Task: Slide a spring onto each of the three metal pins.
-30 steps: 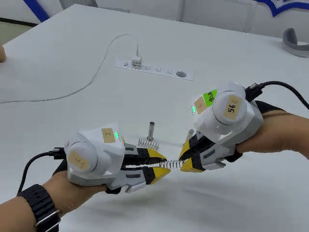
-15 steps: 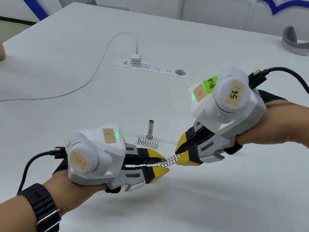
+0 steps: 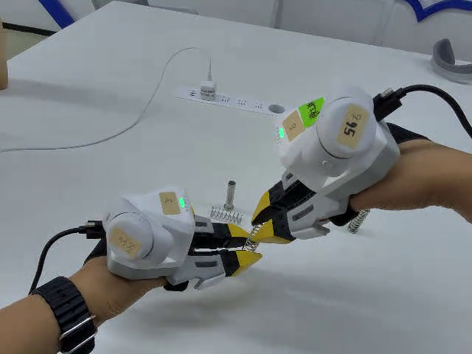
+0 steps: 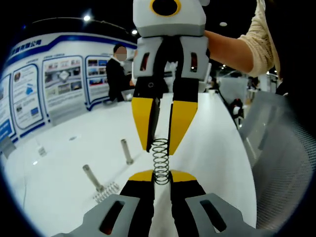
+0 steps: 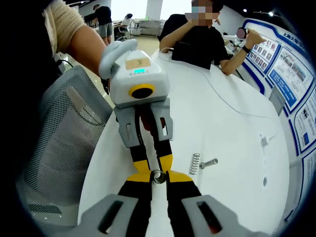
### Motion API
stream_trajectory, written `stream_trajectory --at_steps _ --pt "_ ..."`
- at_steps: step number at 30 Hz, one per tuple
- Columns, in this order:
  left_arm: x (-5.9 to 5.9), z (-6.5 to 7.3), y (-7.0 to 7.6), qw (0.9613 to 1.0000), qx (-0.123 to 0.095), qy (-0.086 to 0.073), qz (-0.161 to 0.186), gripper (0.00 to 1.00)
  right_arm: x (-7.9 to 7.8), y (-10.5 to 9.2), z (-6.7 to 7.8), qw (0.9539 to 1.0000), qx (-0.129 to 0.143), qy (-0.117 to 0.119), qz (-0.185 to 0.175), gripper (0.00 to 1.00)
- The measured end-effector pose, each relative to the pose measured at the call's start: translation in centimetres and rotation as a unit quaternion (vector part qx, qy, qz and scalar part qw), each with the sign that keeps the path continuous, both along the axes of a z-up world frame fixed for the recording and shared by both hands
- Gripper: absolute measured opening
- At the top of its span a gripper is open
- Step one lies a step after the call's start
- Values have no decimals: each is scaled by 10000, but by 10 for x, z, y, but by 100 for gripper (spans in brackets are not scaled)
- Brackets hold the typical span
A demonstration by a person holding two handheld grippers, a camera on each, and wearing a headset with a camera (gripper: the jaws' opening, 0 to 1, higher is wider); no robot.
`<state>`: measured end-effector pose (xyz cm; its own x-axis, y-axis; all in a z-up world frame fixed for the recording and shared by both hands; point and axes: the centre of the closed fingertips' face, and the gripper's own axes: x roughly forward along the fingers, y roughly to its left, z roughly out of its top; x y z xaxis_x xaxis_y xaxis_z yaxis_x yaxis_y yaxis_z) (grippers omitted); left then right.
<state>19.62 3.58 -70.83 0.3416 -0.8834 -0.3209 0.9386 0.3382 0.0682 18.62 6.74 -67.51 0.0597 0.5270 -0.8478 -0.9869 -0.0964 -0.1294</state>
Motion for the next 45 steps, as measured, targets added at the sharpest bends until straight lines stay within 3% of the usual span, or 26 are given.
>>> stream_trajectory --at_steps 16,35,45 --pt "1 -1 -2 10000 -12 23 -14 11 -3 -2 -6 9999 -126 98 -57 16" --pt "3 4 -4 10000 -66 -49 14 12 2 -5 -14 9995 -214 159 -171 12" --pt "7 2 2 9998 -96 60 146 21 9 -9 -11 9993 -196 111 -311 12"
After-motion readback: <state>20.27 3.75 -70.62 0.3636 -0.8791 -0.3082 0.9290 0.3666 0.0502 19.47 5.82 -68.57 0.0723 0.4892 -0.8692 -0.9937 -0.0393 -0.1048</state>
